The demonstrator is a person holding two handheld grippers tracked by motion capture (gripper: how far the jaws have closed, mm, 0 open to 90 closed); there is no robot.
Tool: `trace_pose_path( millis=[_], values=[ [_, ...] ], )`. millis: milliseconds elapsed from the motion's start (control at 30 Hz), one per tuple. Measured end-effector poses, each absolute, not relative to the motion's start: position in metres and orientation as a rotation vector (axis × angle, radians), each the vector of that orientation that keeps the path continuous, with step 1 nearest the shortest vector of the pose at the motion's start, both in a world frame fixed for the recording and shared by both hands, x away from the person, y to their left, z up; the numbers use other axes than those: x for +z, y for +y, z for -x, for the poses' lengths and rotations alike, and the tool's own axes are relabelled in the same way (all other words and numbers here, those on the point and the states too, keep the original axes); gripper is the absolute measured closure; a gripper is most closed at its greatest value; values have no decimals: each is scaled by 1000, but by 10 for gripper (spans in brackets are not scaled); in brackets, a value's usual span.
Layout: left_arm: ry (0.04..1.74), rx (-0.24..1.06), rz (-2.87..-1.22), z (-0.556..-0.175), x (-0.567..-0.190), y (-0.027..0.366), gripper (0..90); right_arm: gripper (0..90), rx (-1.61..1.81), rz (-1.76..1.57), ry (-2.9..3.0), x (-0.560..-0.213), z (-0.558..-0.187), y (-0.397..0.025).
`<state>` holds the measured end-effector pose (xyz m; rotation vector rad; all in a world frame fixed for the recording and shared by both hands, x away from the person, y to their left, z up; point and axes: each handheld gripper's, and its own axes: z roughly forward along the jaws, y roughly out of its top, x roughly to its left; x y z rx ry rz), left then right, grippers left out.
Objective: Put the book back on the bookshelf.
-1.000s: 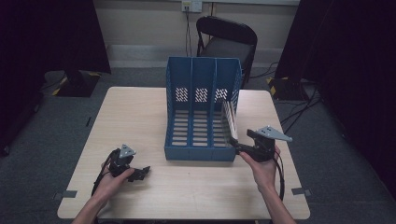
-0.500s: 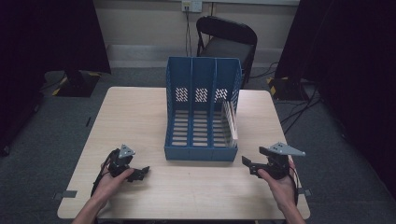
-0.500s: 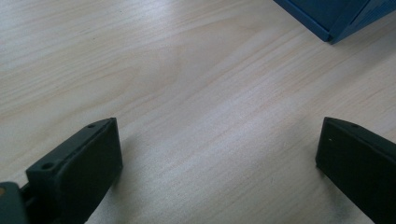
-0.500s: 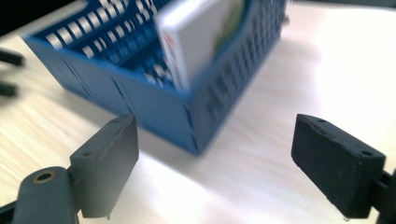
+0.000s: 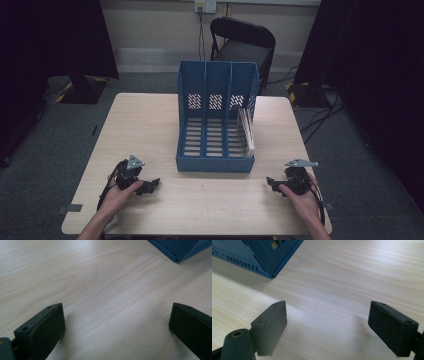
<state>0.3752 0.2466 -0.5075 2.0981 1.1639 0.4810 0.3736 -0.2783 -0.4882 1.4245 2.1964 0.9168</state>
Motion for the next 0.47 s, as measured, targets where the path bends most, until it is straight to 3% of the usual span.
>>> trace_pose_path(
  millis=[467],
  values=[
    [1165, 480, -2095, -375, -508, 246, 0, 119, 918, -1391, 2110, -506, -371, -265]
  ],
)
